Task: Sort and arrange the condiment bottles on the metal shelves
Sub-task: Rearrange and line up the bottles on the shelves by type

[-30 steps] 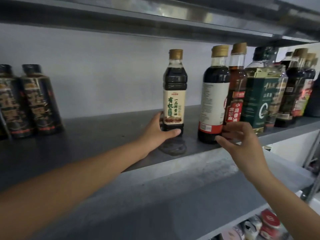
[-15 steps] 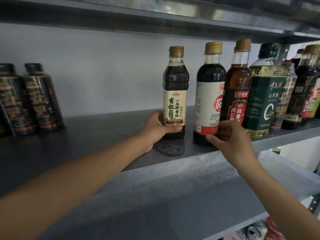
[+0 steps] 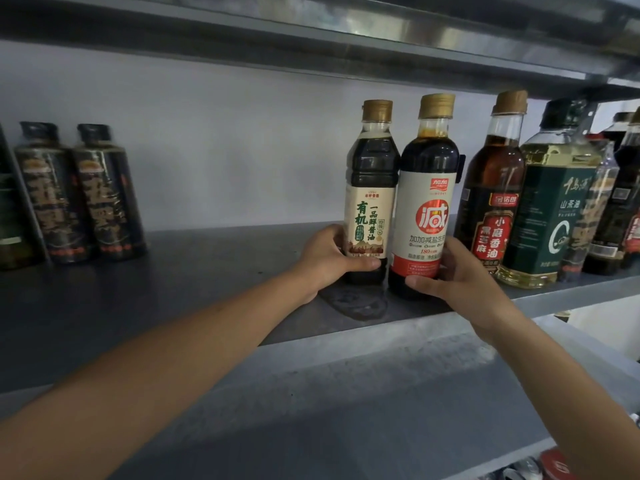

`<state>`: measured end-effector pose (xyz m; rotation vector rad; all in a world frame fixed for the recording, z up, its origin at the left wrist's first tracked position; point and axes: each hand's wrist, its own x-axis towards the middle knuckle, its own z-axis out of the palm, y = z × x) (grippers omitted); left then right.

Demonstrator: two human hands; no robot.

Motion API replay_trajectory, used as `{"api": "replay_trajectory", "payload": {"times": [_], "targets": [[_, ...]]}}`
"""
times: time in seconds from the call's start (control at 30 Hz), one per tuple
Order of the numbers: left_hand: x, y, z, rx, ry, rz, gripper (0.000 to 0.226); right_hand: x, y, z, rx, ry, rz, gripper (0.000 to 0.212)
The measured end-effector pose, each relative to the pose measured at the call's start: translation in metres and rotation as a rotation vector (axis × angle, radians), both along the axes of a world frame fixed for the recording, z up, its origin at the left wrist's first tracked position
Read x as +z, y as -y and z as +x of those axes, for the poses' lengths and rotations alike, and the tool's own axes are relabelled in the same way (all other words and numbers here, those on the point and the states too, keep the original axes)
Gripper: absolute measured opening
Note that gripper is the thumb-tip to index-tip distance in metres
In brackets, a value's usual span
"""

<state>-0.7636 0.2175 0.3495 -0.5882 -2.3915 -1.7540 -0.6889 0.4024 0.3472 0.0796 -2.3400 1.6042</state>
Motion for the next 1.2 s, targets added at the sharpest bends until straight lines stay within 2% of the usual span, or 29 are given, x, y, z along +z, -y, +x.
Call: {"api": "replay_trajectory", "payload": {"times": [0.2, 0.47, 0.73, 1.0, 1.2], "targets": [[0.003, 0.015, 0.005, -0.065, 0.011, -0.006, 0.054, 0.001, 0.006, -0.004, -0.092, -0.016, 0.035, 0.072], [0.006, 0.057, 0.012, -0.100, 0.024, -0.050, 0.056, 0.007, 0.038, -0.014, -0.081, 0.005, 0.174, 0.082], [0.006, 0.140, 0.024, -0.035, 0.029, -0.063, 0.054, 0.013, 0.112, -0.024, 0.062, -0.011, 0.241, 0.083], [0.007, 0.250, 0.046, 0.088, 0.019, -0.058, 0.043, 0.018, 0.222, -0.030, 0.233, -0.016, 0.274, 0.090], [0.006, 0.330, 0.057, 0.184, 0.019, -0.026, 0.042, 0.021, 0.302, -0.033, 0.354, -0.025, 0.325, 0.088]]}}
